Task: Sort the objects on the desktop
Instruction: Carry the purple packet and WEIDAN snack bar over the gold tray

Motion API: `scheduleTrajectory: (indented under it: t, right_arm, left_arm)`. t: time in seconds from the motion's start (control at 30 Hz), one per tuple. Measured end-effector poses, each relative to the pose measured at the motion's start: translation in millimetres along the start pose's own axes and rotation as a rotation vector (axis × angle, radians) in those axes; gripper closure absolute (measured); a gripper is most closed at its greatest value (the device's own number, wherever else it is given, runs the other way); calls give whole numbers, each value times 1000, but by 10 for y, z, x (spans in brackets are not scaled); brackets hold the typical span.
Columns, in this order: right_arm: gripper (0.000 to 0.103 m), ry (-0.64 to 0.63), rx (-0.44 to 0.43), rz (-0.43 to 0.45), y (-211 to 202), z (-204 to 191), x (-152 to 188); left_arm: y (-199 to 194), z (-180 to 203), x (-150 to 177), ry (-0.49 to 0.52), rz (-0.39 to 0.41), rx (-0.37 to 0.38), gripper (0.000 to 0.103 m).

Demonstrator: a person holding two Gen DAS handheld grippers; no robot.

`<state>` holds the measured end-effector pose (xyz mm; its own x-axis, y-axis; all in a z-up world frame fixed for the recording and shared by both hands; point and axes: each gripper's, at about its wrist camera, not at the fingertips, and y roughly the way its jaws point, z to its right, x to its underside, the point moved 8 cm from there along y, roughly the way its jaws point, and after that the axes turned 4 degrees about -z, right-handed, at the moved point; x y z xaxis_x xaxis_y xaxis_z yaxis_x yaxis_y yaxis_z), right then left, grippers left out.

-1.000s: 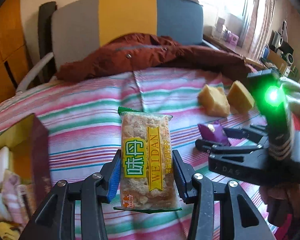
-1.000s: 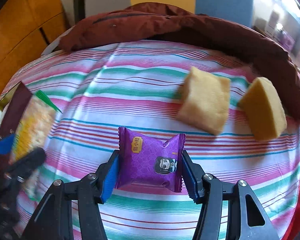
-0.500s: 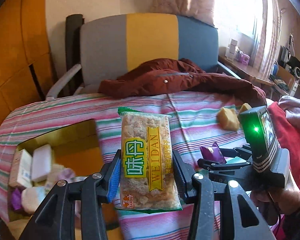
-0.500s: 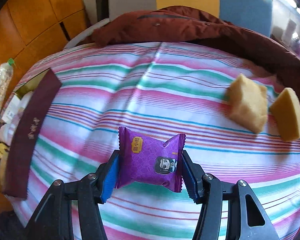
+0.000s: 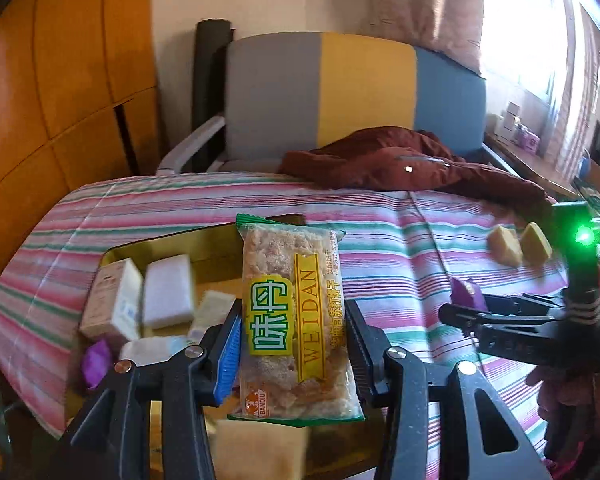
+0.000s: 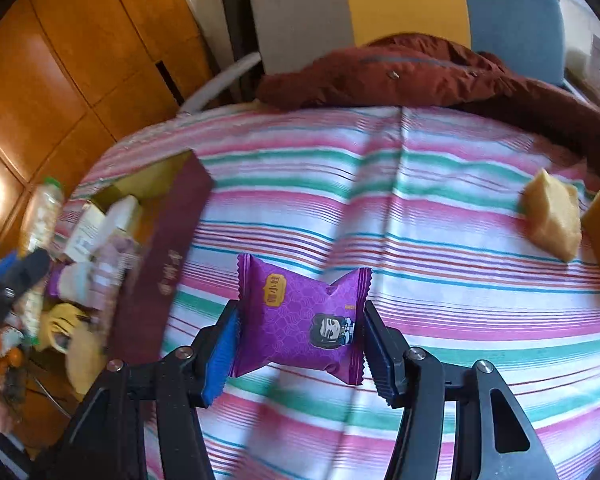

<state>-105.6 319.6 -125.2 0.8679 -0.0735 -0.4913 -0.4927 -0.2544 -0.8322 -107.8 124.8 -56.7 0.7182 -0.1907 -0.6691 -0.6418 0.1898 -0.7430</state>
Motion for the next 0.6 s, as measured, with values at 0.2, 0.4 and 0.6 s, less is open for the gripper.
scheduleTrajectory:
  t: [0.2,0.4,0.6]
  right_arm:
    - [44,-27,-68,51,-113,-563,-86]
    - [44,-88,-106,76,-160,-1101,-161]
    - [44,-124,-135,75,-79,-1522,-226]
  left_arm:
    - [-39,-332,102,-49,0,-35,56]
    - [-58,-664,205,-110,-1,-59,56]
    - [-27,-1050,328,-195,-17,-68,56]
